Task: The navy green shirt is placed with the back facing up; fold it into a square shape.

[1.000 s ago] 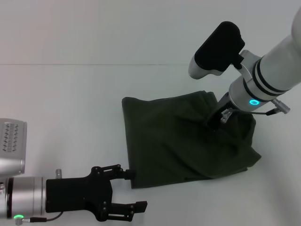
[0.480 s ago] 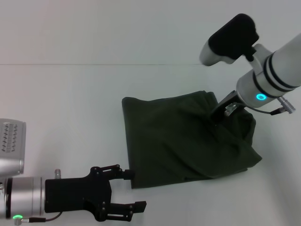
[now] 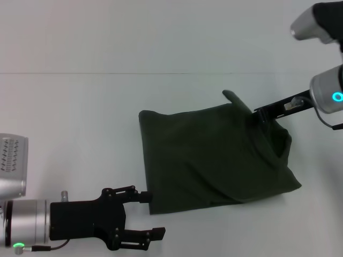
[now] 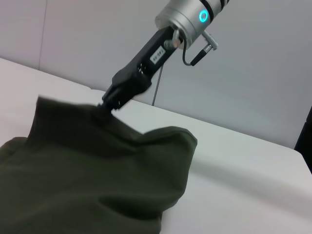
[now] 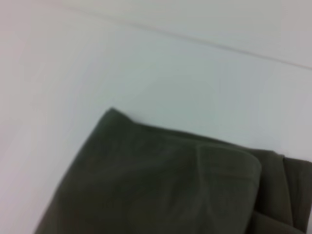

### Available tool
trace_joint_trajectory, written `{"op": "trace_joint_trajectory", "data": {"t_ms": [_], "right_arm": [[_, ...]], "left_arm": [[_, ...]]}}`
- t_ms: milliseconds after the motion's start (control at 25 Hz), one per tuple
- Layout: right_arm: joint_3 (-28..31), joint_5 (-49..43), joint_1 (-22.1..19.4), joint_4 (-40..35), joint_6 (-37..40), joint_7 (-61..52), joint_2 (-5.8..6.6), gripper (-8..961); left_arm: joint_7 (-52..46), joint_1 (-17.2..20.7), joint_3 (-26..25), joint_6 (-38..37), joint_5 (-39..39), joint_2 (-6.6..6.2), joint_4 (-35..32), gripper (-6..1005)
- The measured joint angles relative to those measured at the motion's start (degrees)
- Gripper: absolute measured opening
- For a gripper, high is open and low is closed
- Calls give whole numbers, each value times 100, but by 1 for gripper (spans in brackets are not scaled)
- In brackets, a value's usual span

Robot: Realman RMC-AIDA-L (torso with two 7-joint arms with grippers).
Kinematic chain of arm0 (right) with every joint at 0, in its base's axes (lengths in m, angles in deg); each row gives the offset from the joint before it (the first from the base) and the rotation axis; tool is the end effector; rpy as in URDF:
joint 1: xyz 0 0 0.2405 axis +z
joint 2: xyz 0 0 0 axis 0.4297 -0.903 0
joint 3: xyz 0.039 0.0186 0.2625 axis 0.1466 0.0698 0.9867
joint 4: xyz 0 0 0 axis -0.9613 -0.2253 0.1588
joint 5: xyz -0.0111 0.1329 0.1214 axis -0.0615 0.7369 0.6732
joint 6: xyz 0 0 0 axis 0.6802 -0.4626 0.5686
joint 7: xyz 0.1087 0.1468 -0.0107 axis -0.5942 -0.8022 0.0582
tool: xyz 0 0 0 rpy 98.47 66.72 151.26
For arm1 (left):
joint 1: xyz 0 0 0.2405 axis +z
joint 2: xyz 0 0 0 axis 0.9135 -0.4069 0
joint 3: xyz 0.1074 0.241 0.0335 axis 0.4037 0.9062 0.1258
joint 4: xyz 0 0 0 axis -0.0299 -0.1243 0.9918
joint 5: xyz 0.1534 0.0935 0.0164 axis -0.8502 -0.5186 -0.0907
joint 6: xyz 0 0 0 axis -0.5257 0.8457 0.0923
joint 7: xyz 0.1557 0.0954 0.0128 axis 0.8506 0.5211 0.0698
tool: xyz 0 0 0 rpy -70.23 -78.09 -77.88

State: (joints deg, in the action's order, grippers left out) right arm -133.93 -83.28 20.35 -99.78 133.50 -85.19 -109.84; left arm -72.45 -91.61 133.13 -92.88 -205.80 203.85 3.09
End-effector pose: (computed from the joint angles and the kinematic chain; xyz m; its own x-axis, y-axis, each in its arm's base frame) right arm 0.2061 0.4134 -0.0332 0.6183 -0.7685 -0.1643 -0.7543 -0.5217 -0.3984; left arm -0.2492 0.2674 -0.0802 0.8293 0.3012 0.4708 0.3623 -0.9311 -0.0426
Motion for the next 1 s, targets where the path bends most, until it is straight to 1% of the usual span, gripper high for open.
{"op": "trace_joint_trajectory", "data": {"t_ms": [80, 240, 400, 520, 640, 680, 840, 1000], "right_arm": [[290, 218, -92, 74, 6, 80, 40, 22], [751, 766, -264, 410, -47, 304, 167, 22], [1175, 1308, -339, 1046, -172, 688, 307, 22], [1290, 1569, -349, 1556, -401, 956, 363, 21], [1304, 1778, -378, 1838, -626, 1109, 355, 21], [1307, 1910, -433, 1905, -734, 1177, 318, 21], [1316, 2046, -509, 1911, -913, 1236, 274, 21], [1318, 2141, -572, 1948, -1121, 1289, 268, 22]], "left_arm": [[-1, -8, 0, 0, 0, 0, -1, 870], [-9, -22, 0, -5, 0, -3, -1, 870], [-8, -22, 0, -12, 0, -4, -1, 870], [-8, -17, 1, -12, 0, 5, -1, 870], [-8, -14, 14, -8, 0, 13, -1, 871], [-8, -11, 16, -5, 0, 15, -1, 871], [-9, 3, 18, -2, 0, 20, -1, 871], [-9, 9, 18, 0, 0, 30, -1, 871]]}}
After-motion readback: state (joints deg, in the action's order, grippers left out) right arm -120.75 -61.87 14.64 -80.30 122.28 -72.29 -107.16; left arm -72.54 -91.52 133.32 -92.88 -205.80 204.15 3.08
